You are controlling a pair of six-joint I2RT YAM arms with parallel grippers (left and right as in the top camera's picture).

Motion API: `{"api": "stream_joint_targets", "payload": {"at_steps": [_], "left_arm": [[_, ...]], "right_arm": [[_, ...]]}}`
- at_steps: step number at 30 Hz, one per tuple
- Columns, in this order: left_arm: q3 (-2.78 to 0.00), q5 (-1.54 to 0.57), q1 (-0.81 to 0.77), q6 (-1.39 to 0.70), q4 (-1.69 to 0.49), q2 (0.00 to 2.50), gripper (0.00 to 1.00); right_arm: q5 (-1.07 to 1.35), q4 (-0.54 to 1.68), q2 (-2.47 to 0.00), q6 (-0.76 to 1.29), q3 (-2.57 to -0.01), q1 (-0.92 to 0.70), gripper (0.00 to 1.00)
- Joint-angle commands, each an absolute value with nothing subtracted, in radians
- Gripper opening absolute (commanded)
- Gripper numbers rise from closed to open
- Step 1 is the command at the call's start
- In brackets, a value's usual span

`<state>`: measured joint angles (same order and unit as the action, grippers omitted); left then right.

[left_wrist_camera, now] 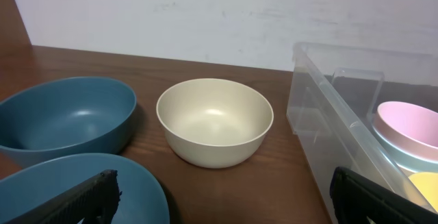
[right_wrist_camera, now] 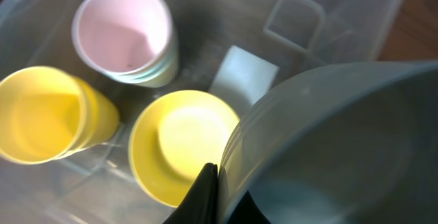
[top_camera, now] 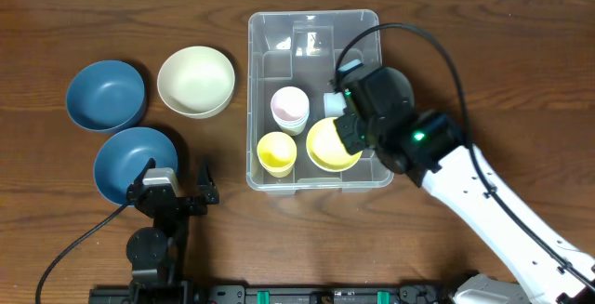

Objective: Pack container
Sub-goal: 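Lower the gray-blue bowl into the bin and open the right gripper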

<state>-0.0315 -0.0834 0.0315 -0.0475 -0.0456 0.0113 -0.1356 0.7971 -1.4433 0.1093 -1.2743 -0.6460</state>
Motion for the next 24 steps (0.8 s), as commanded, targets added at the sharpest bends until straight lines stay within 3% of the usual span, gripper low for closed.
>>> {"api": "stream_joint_targets", "payload": {"at_steps": [1,16,18,19,20,24], "left_arm": [[-0.004,-0.094,0.028,-0.034,-0.059,0.010,0.98],[-0.004,-0.094,0.028,-0.034,-0.059,0.010,0.98],[-0.004,-0.094,0.028,-0.034,-0.059,0.010,0.98],[-0.004,-0.094,0.028,-0.034,-0.059,0.010,0.98],[-0.004,-0.094,0.028,-0.034,-0.059,0.010,0.98],[-0.004,-0.094,0.028,-0.034,-0.059,0.010,0.98]], "right_arm": [[-0.156,0.783,-1.489,0.095,-1.291,-0.688,0.03],[-0.161,0.778,-1.641,0.080,-1.291,-0.806,0.04],[-0.162,0.778,-1.641,0.080,-1.291,-0.805,0.15],[-0.161,0.778,-1.641,0.080,-1.291,-0.805,0.31],[-0.161,0.779,-1.641,0.080,-1.291,-0.805,0.37],[-0.170,0.790,-1.641,0.080,-1.291,-0.805,0.42]]}}
